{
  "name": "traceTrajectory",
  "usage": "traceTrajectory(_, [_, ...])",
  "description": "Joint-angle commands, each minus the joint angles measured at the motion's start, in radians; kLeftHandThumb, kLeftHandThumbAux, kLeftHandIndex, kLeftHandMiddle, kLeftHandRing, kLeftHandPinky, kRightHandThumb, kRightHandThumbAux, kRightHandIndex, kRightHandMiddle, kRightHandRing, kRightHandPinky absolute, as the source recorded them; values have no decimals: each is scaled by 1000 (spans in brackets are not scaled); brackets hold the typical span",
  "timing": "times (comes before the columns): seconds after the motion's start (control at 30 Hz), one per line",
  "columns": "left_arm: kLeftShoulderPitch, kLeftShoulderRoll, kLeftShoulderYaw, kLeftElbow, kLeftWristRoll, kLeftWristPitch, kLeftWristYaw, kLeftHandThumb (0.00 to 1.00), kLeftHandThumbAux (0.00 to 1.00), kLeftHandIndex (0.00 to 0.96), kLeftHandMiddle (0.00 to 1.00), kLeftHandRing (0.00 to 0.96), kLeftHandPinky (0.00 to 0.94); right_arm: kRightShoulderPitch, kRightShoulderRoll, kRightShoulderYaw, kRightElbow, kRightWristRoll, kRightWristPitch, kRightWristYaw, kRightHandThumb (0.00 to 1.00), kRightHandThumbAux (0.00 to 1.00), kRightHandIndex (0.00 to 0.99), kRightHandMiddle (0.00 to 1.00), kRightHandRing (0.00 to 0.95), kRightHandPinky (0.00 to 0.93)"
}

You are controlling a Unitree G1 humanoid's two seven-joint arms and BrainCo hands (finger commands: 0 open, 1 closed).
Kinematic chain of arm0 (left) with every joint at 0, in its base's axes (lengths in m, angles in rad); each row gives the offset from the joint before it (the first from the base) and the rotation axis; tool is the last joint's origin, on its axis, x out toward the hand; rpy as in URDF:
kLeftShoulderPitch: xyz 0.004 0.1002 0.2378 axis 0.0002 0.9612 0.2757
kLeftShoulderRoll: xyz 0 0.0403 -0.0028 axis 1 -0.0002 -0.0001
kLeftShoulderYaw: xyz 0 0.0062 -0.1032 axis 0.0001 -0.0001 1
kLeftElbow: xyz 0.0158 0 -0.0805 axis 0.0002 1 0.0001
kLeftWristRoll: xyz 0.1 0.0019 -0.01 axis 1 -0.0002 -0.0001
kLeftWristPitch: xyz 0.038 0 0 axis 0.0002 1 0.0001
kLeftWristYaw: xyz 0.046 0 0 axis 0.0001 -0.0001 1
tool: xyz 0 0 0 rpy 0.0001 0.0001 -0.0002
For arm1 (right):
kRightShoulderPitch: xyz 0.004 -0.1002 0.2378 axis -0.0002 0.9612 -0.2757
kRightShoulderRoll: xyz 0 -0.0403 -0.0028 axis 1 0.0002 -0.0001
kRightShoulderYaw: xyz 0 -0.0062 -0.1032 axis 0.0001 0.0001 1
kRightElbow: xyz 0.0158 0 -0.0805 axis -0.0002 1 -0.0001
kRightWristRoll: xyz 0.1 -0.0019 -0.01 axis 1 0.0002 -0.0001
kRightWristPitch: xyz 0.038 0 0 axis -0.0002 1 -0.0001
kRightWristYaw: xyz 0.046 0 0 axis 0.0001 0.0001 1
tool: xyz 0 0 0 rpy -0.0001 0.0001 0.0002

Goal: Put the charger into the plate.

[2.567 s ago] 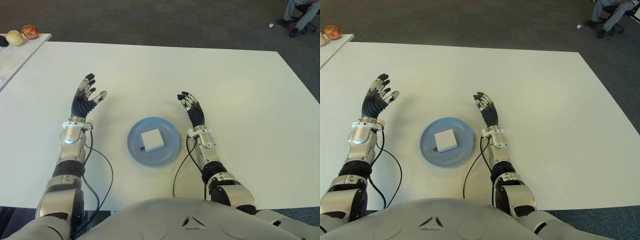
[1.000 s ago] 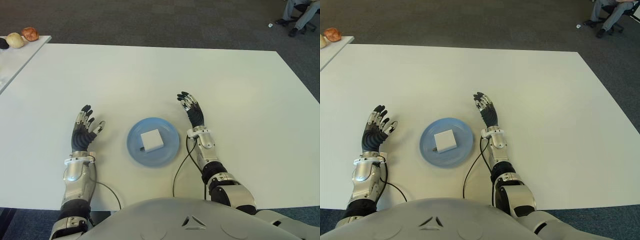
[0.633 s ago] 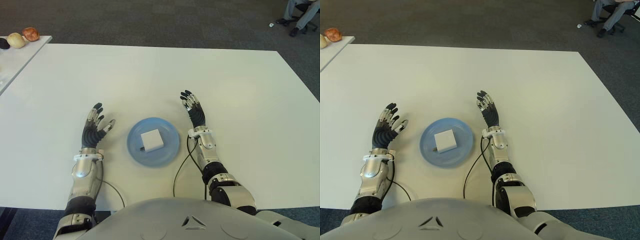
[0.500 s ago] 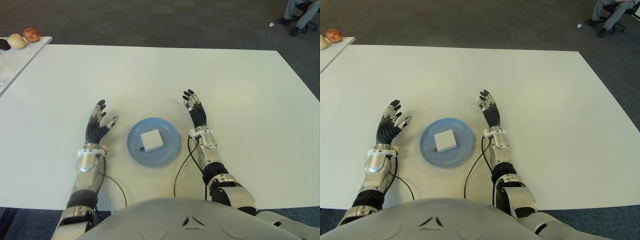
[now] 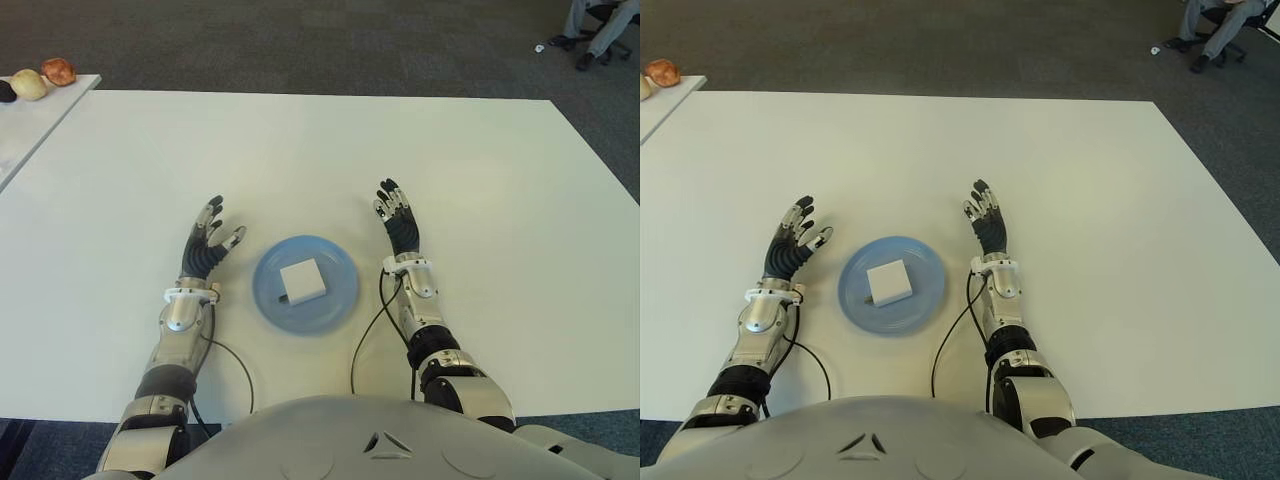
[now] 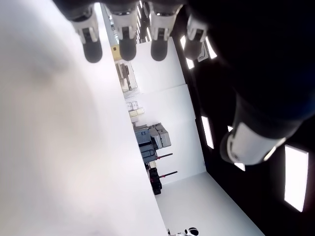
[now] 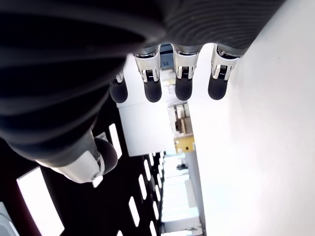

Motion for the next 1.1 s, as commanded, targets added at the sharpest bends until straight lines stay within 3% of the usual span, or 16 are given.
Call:
traceTrajectory(0.03, [51, -10, -16, 90, 7, 16, -10, 0, 609, 0, 0, 0, 0, 91, 64, -3, 36, 21, 58, -5, 0, 650, 28, 53, 26, 52])
traceTrajectory(1.1, [24, 33, -57, 144, 2, 47, -68, 0, 592, 0, 0, 0, 0, 102, 64, 0, 23, 53, 68, 39, 0, 611, 49, 75, 49, 76])
